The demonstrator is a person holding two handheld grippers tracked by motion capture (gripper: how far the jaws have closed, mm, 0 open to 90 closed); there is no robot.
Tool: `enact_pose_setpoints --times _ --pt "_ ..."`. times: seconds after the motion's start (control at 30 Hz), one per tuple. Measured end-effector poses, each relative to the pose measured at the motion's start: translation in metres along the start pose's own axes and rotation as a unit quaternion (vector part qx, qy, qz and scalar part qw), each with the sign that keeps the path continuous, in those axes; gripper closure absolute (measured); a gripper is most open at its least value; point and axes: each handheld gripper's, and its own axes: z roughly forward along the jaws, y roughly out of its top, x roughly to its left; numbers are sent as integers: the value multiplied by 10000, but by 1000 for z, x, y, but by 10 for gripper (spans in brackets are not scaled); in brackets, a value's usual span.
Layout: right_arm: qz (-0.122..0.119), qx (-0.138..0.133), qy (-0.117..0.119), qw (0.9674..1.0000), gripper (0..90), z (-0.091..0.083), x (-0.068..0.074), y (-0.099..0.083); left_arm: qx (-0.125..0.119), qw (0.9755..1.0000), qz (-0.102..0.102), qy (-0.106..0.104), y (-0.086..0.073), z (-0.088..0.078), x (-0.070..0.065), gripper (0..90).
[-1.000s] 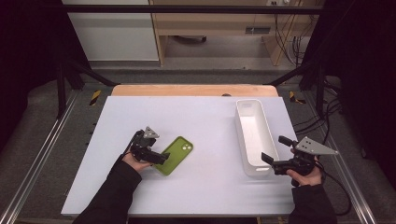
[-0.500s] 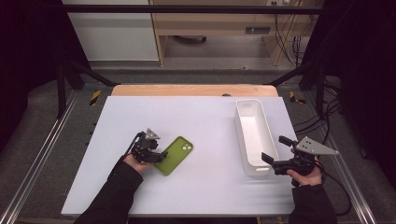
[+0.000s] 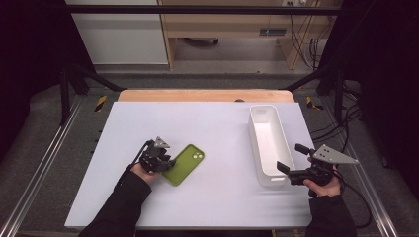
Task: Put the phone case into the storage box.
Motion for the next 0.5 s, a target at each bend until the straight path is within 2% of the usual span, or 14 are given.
enact_pose_setpoints --times 0.5 --pt "-5 -8 -3 10000 5 0 0 0 71 9999 -48 -112 1 0 -1 793"
